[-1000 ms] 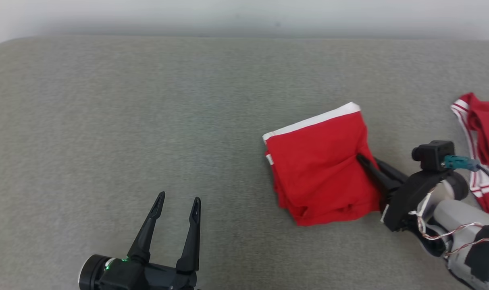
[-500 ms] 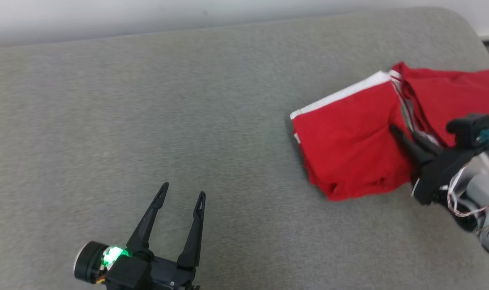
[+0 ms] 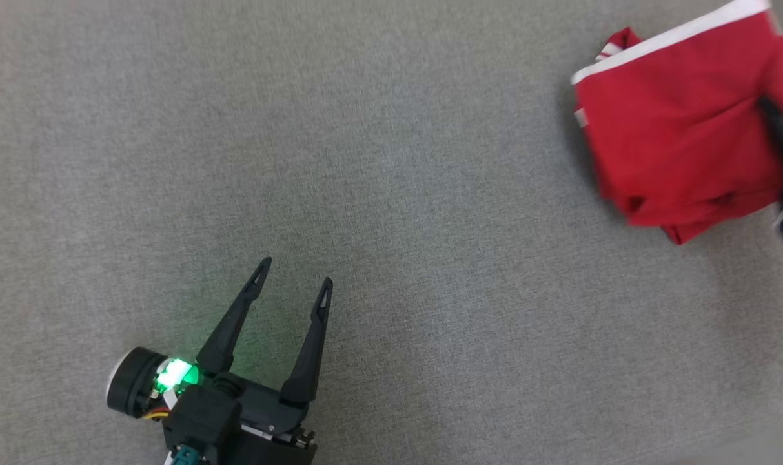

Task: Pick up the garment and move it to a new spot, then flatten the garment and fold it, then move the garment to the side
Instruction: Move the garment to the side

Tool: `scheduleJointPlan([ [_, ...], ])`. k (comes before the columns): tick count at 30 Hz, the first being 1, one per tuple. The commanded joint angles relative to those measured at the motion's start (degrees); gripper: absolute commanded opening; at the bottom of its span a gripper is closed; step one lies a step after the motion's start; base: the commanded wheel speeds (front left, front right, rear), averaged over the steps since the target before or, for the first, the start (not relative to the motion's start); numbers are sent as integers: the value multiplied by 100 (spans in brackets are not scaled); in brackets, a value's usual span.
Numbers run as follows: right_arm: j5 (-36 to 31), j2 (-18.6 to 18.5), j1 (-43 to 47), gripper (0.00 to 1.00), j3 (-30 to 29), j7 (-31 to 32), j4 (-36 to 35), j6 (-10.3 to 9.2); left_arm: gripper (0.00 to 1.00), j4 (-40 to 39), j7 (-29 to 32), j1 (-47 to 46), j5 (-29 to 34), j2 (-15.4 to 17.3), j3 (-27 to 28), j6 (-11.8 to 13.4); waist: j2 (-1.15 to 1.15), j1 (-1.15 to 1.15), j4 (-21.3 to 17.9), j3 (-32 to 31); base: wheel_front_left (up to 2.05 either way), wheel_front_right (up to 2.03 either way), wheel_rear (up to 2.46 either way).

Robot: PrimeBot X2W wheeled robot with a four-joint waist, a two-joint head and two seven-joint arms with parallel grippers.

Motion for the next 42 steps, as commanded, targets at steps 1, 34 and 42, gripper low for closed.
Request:
scheduleJointPlan([
  [1, -27, -115, -81, 0, -92, -24, -24, -17, 100, -25, -10, -81, 3, 36, 21, -8, -1, -1, -19, 206, 0, 0, 0],
  [34, -790, 221, -674, 100, -639, 76, 1656, -17, 100, -44, -10, -247, -83, 37, 74, 20, -1, -1, 349, 220, 0, 0, 0],
  [42, -1098, 807, -148, 100, -1062, -24, 719, -17, 100, 77, -10, 24, -177, -134, 187, 164, -1, -1, 549, -515, 0, 0, 0],
])
